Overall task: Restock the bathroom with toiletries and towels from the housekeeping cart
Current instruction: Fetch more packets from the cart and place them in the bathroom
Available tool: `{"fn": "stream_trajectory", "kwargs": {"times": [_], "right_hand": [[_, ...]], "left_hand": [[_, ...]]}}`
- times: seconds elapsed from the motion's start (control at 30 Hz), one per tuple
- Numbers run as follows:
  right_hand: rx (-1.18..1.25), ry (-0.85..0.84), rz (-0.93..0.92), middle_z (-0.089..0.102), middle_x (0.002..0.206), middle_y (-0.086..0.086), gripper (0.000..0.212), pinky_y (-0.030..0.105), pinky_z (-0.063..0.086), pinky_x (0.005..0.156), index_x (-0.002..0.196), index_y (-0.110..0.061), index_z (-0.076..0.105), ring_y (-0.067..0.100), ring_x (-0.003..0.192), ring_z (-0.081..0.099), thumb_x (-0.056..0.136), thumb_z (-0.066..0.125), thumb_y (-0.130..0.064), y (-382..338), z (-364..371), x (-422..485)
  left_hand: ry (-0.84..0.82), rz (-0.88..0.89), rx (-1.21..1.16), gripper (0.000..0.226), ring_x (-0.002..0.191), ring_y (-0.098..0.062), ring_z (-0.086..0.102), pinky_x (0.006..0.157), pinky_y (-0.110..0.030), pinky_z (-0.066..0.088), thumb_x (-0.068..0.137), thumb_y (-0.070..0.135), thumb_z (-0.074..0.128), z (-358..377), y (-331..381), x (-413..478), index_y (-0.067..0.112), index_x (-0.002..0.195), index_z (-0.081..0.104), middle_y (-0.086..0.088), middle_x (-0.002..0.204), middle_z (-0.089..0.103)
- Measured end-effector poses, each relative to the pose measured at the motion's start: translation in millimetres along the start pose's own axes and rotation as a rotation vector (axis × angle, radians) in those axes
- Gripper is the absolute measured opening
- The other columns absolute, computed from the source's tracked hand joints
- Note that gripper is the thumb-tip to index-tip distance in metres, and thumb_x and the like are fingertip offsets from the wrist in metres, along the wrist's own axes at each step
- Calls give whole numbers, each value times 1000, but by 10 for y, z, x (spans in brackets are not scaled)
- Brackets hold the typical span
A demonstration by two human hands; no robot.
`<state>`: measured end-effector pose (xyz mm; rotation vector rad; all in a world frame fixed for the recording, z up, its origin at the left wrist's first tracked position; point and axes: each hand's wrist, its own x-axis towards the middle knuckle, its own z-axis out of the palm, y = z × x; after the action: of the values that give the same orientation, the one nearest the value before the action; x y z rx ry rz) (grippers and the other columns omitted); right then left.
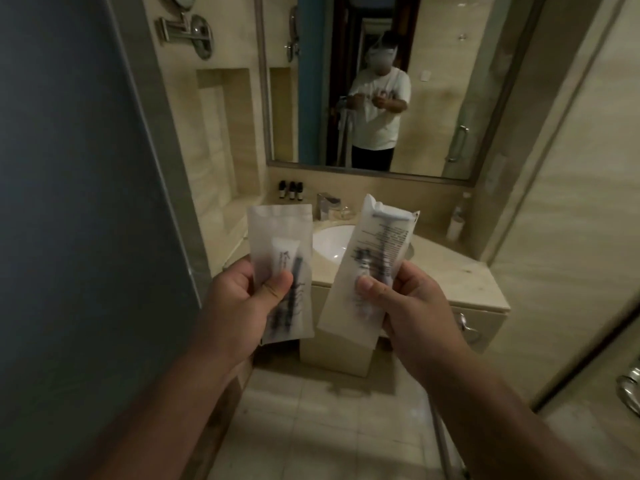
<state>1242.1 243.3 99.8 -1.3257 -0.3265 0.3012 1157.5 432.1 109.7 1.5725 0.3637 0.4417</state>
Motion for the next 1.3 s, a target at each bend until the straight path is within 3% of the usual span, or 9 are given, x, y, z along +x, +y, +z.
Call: {"fn": "stream_trajectory", "kwargs": {"times": [0.1,0.4,0.57,0.7,0.83,0.9,1.07,1.3], "right_hand": [[23,-50,5,75,110,6,30,49,58,85,116,-14,67,26,102,72,86,66,-12,-11,-74,469],[155,-126,177,74,110,11,27,49,58,85,118,-12,67,29,100,72,92,63,-10,298,-257,1534],[117,-188,212,75,111,4,28,51,56,90,119,-17,66,26,101,72,92,64,-15,421,-202,1924],[64,-177,245,75,111,1,25,53,56,93,118,-19,67,25,102,72,94,63,-16,537,-103,2246],[25,-158,215,74,113,4,25,54,56,91,120,-18,67,29,106,71,95,62,-16,569,-48,2646],[37,-135,191,74,114,8,30,55,56,90,121,-15,66,30,106,70,91,64,-16,535,-39,2875],[72,-75,133,73,113,13,37,51,56,88,119,-11,67,31,102,71,82,67,-17,425,58,3444],[38,20,205,73,113,12,29,50,56,88,121,-10,67,30,102,72,92,64,-13,941,327,3862]], "left_hand": [[69,2,8,26,79,-14,75,66,-33,55,76,39,66,100,16,354,23,96,67,5,85,77],[187,-80,33,41,87,-12,75,69,-32,57,72,39,71,277,-179,1104,25,110,67,6,95,76],[215,-107,73,43,89,-13,74,74,-35,56,69,40,72,250,-288,1454,24,109,68,6,95,76],[181,-125,97,43,93,-15,73,85,-46,58,70,44,72,208,-357,1778,25,109,69,5,99,76],[147,-90,76,24,97,-15,73,90,-48,56,85,25,71,162,-413,2263,22,109,70,4,101,77],[123,-71,97,22,97,-16,73,90,-49,57,86,26,71,131,-442,2562,24,108,69,5,100,77],[79,-5,157,22,92,-14,73,81,-39,61,88,31,71,-21,-510,3277,23,108,69,7,96,76],[-2,-63,51,26,92,-15,74,77,-34,60,86,22,72,-268,-875,3944,20,112,68,4,99,77]]}}
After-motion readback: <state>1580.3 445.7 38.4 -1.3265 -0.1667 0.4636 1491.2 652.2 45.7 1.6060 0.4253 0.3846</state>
